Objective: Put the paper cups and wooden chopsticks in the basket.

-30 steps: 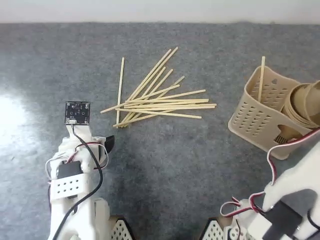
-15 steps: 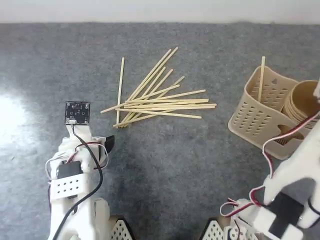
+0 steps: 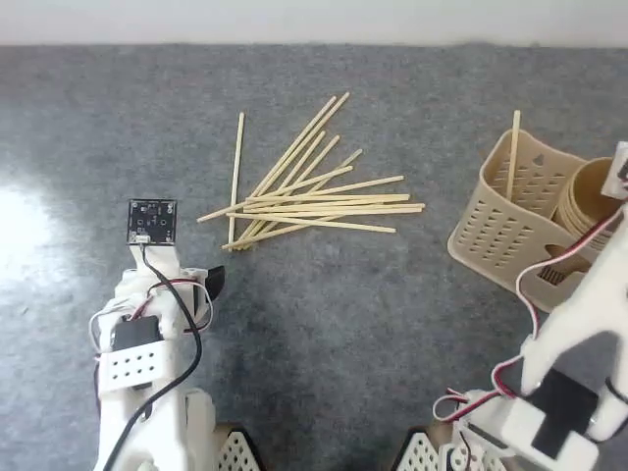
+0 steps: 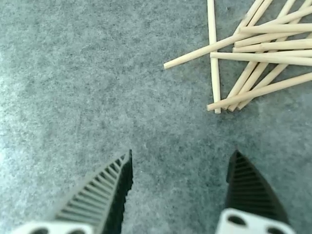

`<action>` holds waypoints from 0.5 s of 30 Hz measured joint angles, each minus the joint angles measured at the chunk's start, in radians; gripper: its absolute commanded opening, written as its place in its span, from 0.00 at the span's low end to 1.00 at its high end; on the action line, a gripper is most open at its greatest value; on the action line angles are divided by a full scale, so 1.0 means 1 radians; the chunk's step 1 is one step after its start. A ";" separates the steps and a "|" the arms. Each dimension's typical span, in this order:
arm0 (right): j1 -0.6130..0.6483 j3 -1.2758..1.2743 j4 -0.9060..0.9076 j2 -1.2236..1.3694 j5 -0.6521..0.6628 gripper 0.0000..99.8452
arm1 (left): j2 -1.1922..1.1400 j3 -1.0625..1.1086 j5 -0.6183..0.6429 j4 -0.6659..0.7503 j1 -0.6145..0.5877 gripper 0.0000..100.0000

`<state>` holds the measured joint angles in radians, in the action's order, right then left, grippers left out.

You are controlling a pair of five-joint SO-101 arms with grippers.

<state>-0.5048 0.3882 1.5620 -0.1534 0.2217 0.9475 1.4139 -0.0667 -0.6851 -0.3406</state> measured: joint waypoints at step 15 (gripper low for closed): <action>0.000 -0.276 -0.150 0.008 0.002 0.01 | 0.000 0.000 0.000 0.000 0.000 0.30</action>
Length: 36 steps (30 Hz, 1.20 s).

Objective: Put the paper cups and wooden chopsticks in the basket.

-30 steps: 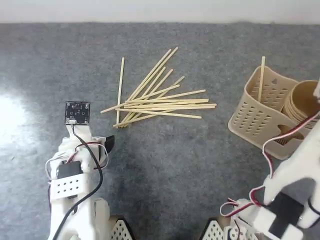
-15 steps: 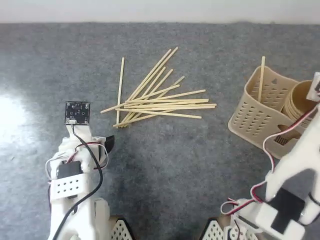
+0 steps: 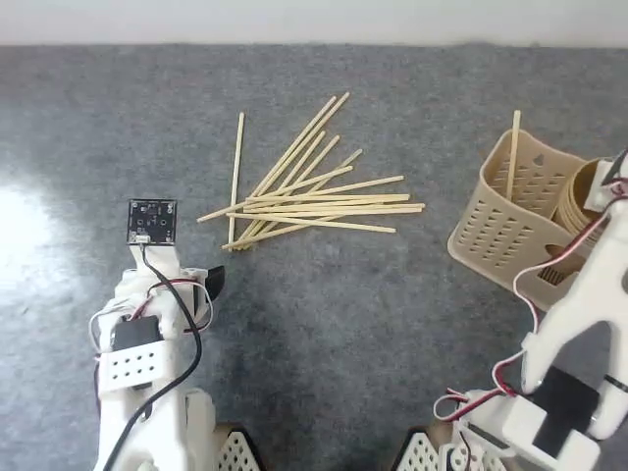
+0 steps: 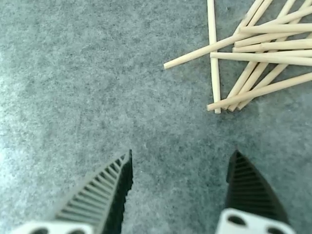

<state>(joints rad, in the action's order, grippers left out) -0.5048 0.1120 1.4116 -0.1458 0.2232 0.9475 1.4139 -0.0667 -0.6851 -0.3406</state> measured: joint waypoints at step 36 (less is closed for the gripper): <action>0.000 0.175 0.209 -0.275 0.000 0.01 | 0.000 0.000 0.000 0.000 0.000 0.30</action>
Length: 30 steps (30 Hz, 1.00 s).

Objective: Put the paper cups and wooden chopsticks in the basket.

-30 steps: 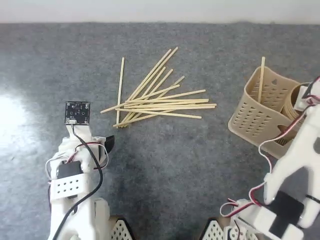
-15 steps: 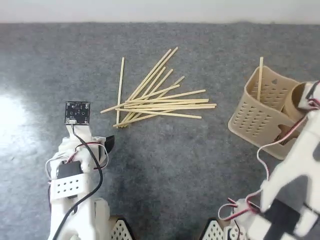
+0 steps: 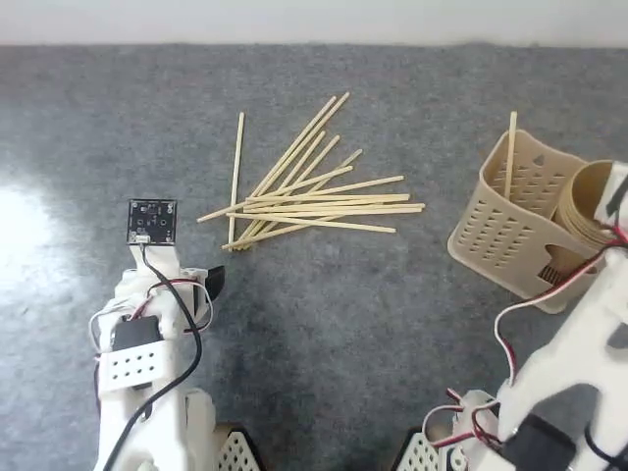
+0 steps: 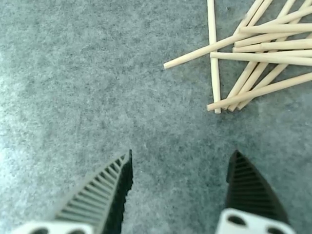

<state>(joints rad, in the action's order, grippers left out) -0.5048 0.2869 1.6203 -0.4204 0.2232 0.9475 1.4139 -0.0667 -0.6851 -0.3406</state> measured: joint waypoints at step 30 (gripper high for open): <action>0.726 -1.103 -0.117 -0.727 0.167 0.01 | 0.000 -0.049 -0.272 -0.008 0.190 0.30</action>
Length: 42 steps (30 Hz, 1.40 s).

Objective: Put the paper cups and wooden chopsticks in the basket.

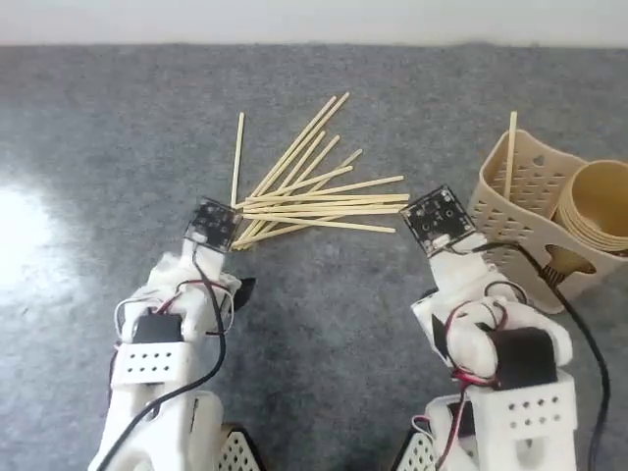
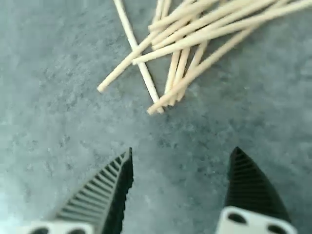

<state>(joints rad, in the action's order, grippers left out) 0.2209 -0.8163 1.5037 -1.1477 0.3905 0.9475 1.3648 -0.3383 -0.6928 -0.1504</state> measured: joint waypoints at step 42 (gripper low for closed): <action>-0.043 -0.557 -0.669 -0.005 -0.032 0.01 | -1.548 -1.660 -0.643 -0.555 0.411 0.30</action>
<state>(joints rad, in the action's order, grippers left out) 0.1780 -1.3732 0.8347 -1.1523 0.3583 -0.6007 -0.2954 -0.9812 -1.2482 0.2608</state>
